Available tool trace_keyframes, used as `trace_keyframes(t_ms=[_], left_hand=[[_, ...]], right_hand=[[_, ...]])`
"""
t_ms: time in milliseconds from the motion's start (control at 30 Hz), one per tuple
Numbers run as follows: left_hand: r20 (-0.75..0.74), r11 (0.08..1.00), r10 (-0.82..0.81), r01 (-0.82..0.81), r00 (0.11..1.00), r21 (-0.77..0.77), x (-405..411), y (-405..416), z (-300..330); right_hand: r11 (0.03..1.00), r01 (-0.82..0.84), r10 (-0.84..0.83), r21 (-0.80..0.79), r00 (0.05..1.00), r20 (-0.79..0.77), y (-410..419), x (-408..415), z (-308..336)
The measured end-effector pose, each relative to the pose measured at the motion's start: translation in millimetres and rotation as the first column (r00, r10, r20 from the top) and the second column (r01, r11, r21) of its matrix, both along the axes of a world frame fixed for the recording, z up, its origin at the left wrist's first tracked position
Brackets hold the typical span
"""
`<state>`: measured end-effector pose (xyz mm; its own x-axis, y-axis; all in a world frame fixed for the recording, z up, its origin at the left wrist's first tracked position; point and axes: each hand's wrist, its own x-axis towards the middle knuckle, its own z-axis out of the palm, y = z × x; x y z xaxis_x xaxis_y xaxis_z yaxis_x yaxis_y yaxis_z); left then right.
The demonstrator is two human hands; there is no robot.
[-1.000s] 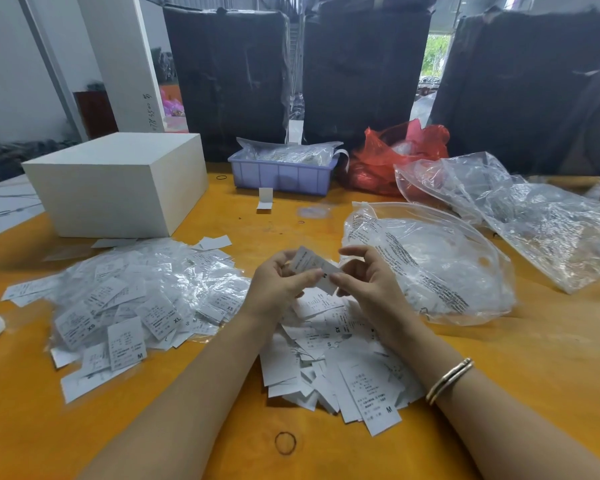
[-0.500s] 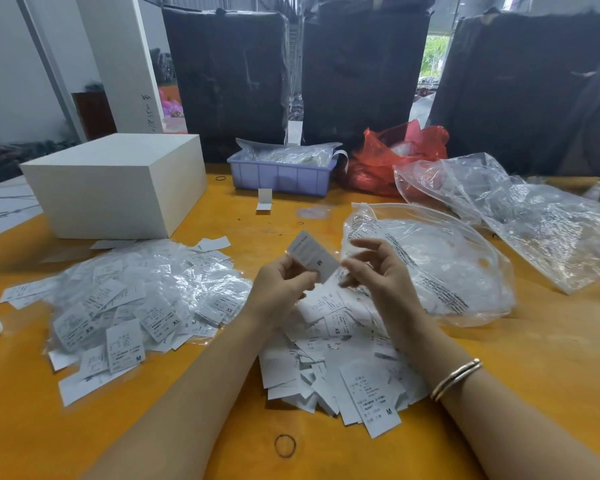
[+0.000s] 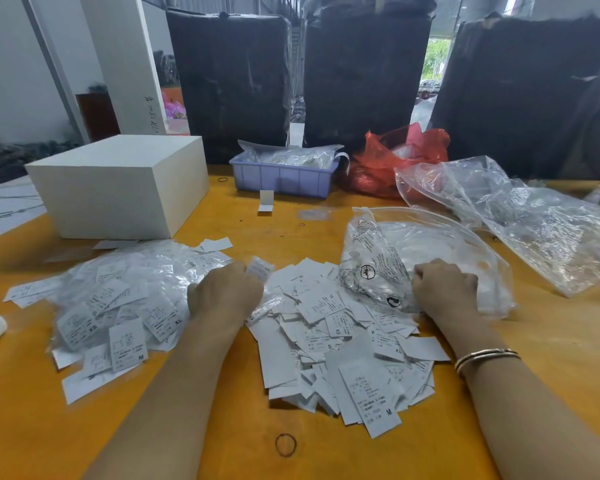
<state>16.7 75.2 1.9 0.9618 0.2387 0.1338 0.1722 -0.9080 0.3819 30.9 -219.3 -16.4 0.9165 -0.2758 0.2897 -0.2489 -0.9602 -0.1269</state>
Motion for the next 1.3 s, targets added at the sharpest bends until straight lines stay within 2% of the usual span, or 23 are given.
trace_keyframes(t_ms=[67, 133, 233, 300, 400, 500, 567, 700, 767, 900, 1067, 1200, 1300], left_hand=[[-0.086, 0.995, 0.023, -0.015, 0.996, 0.094, 0.2, 1.2, 0.4], [-0.101, 0.988, 0.046, -0.03, 0.994, 0.154, 0.6, 0.1, -0.8], [-0.008, 0.967, 0.042, -0.039, 0.999, 0.253, -0.6, -3.7, -3.0], [0.067, 0.965, -0.025, 0.006, 0.997, 0.263, -0.5, -6.8, -5.4], [0.174, 0.959, -0.239, 0.204, 0.955, 0.199, -0.9, -16.5, -11.2], [0.304, 0.89, -0.45, 0.452, 0.84, 0.068, -5.8, -30.7, -14.1], [0.372, 0.849, -0.503, 0.527, 0.78, 0.041, -8.7, -36.6, -15.4], [0.398, 0.822, -0.505, 0.567, 0.766, -0.048, -11.2, -41.6, -15.7], [0.39, 0.817, -0.506, 0.572, 0.769, -0.069, -12.1, -42.7, -16.1], [0.361, 0.807, -0.523, 0.585, 0.772, -0.081, -11.8, -43.8, -19.0], [0.341, 0.803, -0.525, 0.587, 0.78, -0.107, -10.4, -44.2, -21.2], [0.313, 0.787, -0.54, 0.601, 0.781, -0.143, -12.1, -46.6, -21.5], [0.31, 0.785, -0.53, 0.595, 0.789, -0.172, -13.1, -46.4, -21.0]], right_hand=[[1.0, 0.023, -0.022, -0.018, 0.999, 0.038, 0.7, 1.1, 0.0], [0.999, 0.041, -0.039, -0.019, 0.995, 0.09, 1.6, 0.8, -0.1], [0.999, 0.035, -0.035, 0.0, 0.988, 0.15, 3.2, -0.4, -0.8], [0.998, 0.014, -0.028, 0.069, 0.978, 0.207, 3.2, -2.4, -0.8], [0.987, -0.077, 0.032, 0.144, 0.957, 0.287, 1.9, -4.4, -1.2], [0.968, -0.151, 0.071, 0.201, 0.931, 0.358, 1.3, -4.1, -1.6], [0.95, -0.176, 0.05, 0.258, 0.902, 0.428, 1.1, -4.2, -0.7], [0.911, -0.24, 0.022, 0.337, 0.842, 0.54, 1.3, -6.1, -1.4], [0.904, -0.238, 0.028, 0.355, 0.863, 0.505, 1.0, -3.9, -3.1], [0.941, -0.105, 0.035, 0.322, 0.976, 0.215, -0.6, 3.3, -9.0], [0.956, -0.056, 0.004, 0.286, 0.984, 0.178, -2.0, 6.7, -8.6], [0.989, 0.02, -0.017, 0.145, 1.0, -0.024, 0.1, 8.4, -3.8], [0.994, 0.019, -0.014, 0.112, 0.999, -0.045, 2.7, 8.1, 0.0]])
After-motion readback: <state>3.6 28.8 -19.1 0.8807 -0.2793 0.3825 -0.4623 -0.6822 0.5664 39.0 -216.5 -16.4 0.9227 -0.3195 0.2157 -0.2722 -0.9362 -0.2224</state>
